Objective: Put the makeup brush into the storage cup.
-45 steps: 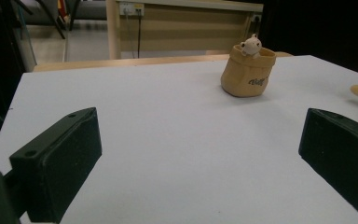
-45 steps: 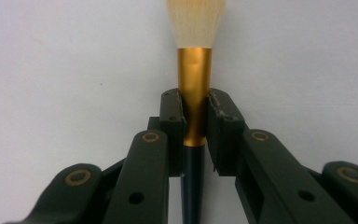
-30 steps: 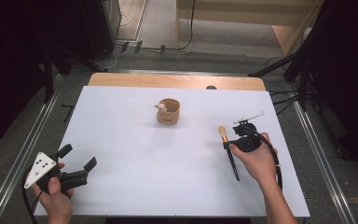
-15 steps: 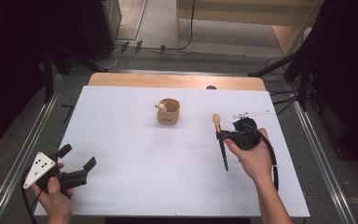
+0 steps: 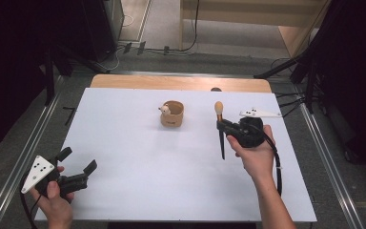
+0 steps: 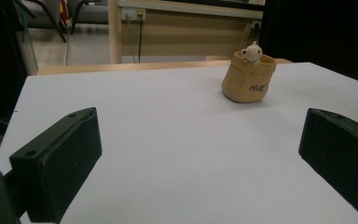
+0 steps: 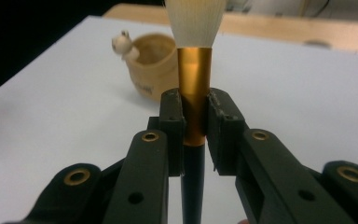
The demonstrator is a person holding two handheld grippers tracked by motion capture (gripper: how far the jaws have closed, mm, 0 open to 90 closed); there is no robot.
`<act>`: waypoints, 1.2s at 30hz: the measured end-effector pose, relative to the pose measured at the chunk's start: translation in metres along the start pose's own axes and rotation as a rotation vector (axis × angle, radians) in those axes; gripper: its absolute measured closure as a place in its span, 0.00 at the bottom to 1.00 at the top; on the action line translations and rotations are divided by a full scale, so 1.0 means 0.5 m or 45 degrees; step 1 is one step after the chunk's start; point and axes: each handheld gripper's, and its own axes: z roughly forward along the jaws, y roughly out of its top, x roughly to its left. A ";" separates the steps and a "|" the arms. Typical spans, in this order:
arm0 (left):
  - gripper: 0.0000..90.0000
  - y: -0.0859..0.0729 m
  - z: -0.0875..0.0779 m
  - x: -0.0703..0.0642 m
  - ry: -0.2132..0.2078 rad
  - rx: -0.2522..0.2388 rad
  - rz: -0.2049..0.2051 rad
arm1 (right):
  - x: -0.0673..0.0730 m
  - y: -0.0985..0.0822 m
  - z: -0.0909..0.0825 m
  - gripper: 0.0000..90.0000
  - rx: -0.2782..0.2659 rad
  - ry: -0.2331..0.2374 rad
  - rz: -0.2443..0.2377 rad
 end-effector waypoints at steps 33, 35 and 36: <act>0.00 0.000 -0.003 0.005 0.000 -0.011 -0.012 | 0.020 0.056 0.035 0.88 -0.471 0.079 -0.090; 0.00 0.001 -0.003 0.005 0.000 -0.012 -0.013 | 0.022 0.059 0.038 0.88 -0.480 0.078 -0.092; 0.00 0.001 -0.003 0.005 0.000 -0.013 -0.014 | 0.022 0.059 0.038 0.88 -0.480 0.078 -0.092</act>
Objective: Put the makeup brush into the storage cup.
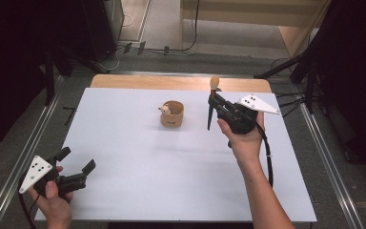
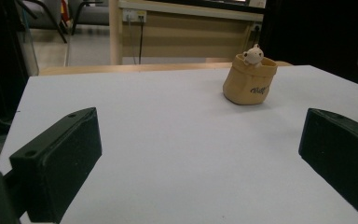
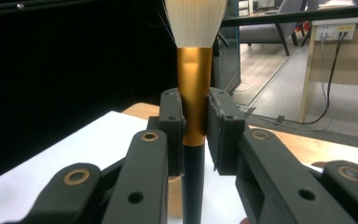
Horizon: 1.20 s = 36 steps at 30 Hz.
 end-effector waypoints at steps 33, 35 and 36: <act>0.00 0.001 -0.001 0.002 -0.002 -0.002 -0.007 | 0.011 0.045 0.091 0.88 -0.103 0.014 -0.032; 0.00 0.002 -0.002 0.002 -0.003 -0.006 -0.010 | 0.010 0.045 0.097 0.88 -0.115 0.031 -0.029; 0.00 0.002 -0.002 0.002 -0.003 -0.007 -0.010 | 0.010 0.045 0.100 0.88 -0.121 0.040 -0.021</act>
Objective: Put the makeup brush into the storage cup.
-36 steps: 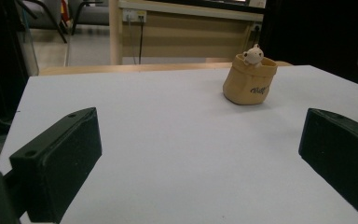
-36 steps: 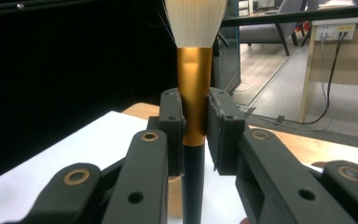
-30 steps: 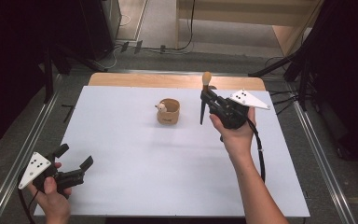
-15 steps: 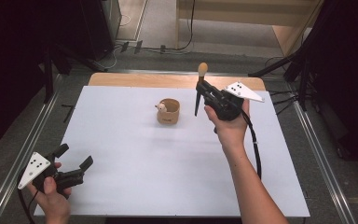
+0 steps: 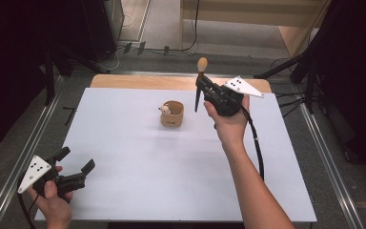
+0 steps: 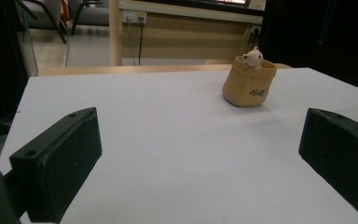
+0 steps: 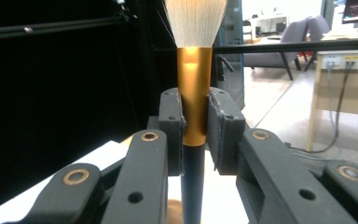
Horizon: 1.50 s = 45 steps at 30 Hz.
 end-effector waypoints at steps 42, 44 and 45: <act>0.00 0.000 0.001 0.003 -0.009 -0.010 -0.014 | 0.018 -0.030 0.108 0.88 -0.022 0.065 0.026; 0.00 -0.001 0.002 0.002 -0.009 -0.009 -0.013 | 0.019 -0.034 0.112 0.88 -0.002 0.078 0.029; 0.00 -0.001 0.003 0.002 -0.011 -0.008 -0.015 | 0.019 -0.037 0.114 0.88 -0.001 0.083 0.028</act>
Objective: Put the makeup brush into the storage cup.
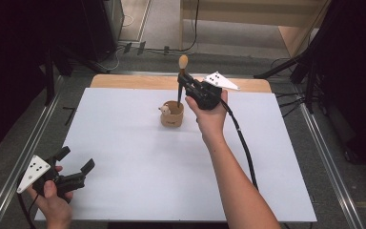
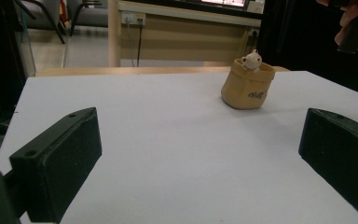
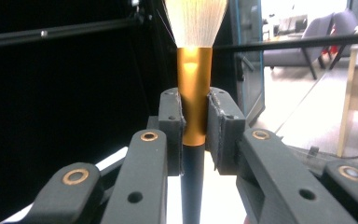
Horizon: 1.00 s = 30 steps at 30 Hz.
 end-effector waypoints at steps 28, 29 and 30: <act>0.00 -0.001 0.001 0.003 -0.002 0.003 -0.001 | -0.015 -0.087 0.033 0.88 0.058 -0.019 -0.044; 0.00 -0.002 0.002 0.003 -0.001 0.003 -0.002 | -0.018 -0.091 0.033 0.88 0.068 -0.026 -0.046; 0.00 -0.002 0.002 0.002 -0.002 0.002 -0.003 | -0.019 -0.095 0.033 0.88 0.073 -0.030 -0.041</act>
